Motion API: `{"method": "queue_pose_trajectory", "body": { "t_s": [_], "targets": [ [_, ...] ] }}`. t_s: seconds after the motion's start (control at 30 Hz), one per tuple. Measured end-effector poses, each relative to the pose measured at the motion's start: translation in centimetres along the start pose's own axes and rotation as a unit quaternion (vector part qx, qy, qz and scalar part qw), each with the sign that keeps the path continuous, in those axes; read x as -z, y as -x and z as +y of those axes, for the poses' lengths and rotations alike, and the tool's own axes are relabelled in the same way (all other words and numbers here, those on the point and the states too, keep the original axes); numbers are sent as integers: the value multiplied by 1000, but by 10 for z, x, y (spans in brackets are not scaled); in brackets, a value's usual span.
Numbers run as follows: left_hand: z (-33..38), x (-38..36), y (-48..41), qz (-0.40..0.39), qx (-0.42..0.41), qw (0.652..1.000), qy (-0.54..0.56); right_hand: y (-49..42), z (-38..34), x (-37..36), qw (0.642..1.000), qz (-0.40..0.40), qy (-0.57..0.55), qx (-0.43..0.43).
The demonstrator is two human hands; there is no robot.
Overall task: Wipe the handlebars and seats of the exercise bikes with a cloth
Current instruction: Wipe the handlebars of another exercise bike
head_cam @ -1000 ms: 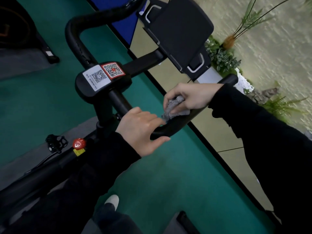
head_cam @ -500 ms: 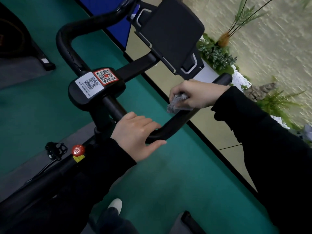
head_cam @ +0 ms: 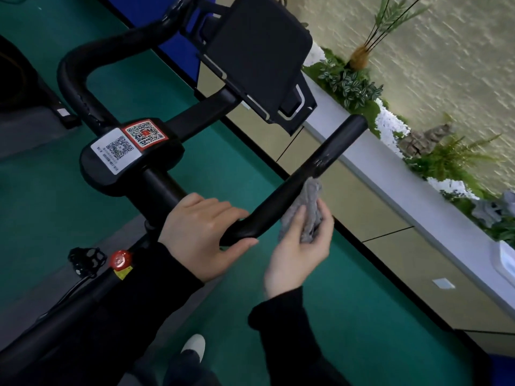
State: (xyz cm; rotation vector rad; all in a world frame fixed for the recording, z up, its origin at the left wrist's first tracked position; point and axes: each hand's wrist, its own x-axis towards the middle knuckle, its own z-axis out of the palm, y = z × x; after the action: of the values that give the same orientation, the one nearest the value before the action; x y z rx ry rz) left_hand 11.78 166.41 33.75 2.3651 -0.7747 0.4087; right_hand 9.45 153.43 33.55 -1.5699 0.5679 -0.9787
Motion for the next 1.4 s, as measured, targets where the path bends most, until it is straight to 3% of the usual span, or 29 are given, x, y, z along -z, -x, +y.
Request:
{"method": "queue_pose_trajectory", "body": {
  "t_s": [0.17,0.3,0.43,0.53,0.7,0.87,1.07,1.4],
  "targets": [
    [0,1,0,-9,-2,1000,-3,15,2,-3,955,19,-201,-219],
    [0,1,-1,-16,-3,1000,-4,19,5,3,896,-46,-284,-338],
    [-1,3,-1,-23,-12,1000,-8,-22,10,1,838,-83,-347,-413],
    [0,2,-1,-17,-15,1000,-14,-25,13,3,816,-103,-369,-433],
    [1,3,-1,-21,-9,1000,-14,-8,16,16,820,-162,-361,-413],
    [3,8,-3,-42,-7,999,-5,-21,15,9,865,-149,-307,-368],
    [13,10,-13,-28,22,999,5,-24,15,22,871,-159,-296,-359],
    [42,-20,-49,-48,95,994,-37,-33,18,24,930,-183,-201,-246]
  ]
}}
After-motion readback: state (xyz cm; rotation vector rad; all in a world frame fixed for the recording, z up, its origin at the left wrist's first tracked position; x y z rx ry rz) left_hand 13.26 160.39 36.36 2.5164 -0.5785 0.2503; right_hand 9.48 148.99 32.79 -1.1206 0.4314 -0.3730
